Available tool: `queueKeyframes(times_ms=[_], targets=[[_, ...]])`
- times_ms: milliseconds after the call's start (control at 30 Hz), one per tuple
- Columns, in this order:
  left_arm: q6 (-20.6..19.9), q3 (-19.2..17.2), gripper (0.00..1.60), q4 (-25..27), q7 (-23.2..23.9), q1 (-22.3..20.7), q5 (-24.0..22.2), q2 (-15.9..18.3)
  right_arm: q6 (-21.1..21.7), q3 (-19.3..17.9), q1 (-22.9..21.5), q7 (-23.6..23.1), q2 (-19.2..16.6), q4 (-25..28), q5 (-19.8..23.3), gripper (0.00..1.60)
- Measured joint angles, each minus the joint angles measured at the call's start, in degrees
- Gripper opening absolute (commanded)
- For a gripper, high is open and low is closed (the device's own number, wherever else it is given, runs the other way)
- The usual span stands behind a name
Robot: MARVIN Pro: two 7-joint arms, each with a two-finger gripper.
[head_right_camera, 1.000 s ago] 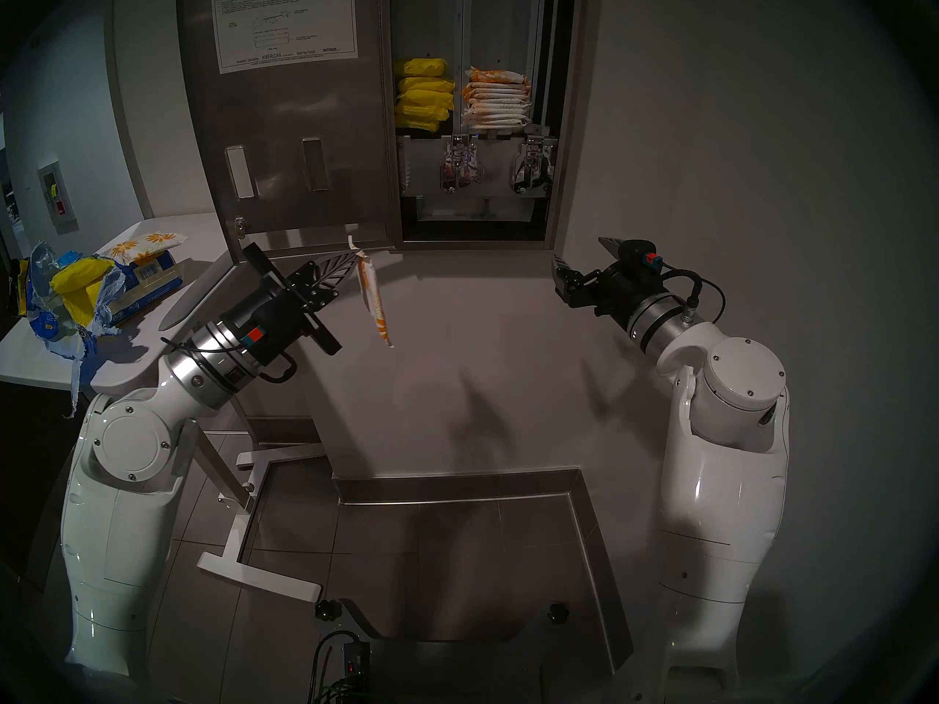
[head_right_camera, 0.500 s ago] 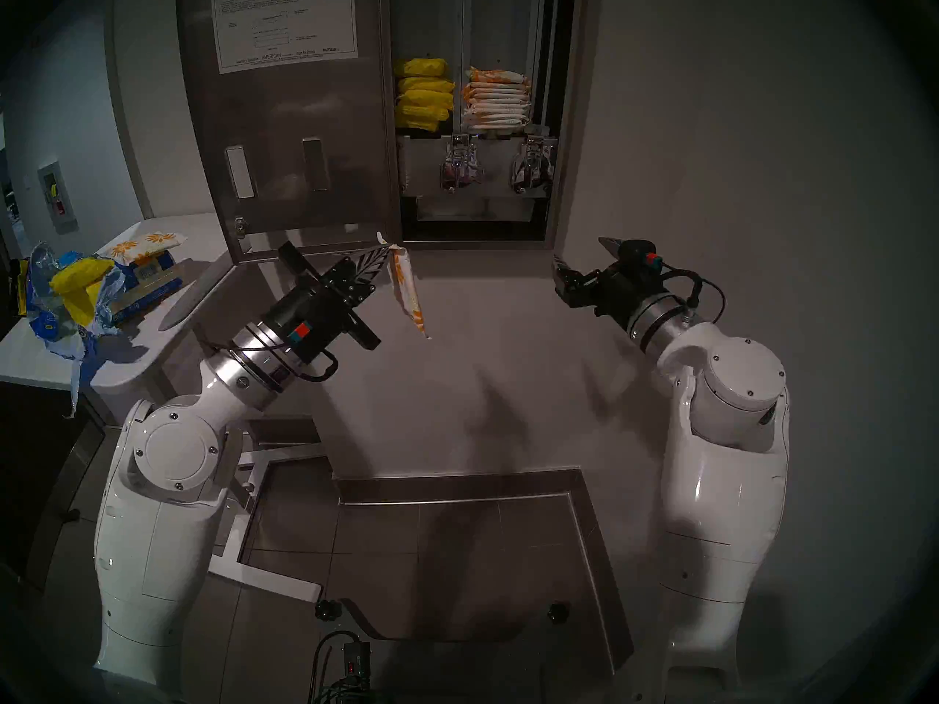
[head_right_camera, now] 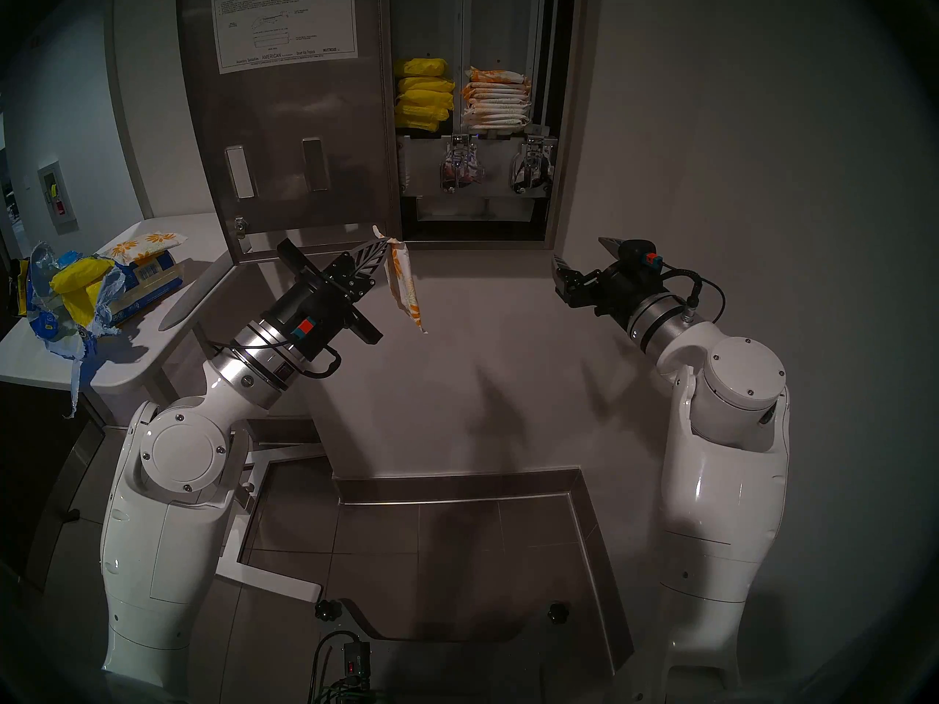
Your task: Open the dispenser door, put the pads inside, close the door
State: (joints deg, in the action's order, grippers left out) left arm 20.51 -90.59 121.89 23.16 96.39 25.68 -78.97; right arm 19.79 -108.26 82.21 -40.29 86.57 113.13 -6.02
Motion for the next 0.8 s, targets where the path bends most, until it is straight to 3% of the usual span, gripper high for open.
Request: queueKeyframes(times_ms=[367,800], targets=[[0.2,-0.2,0.00,0.0,0.0,0.0,-0.1,-0.3,5.8,0.8,-2.4,-2.2,-1.3,0.4,0.8,1.60],[0.3,-0.3,0.00,0.0,0.0,0.0,-0.1,-0.7,17.1,1.2,-2.7,-7.5,-1.8,5.8,3.6,1.60]])
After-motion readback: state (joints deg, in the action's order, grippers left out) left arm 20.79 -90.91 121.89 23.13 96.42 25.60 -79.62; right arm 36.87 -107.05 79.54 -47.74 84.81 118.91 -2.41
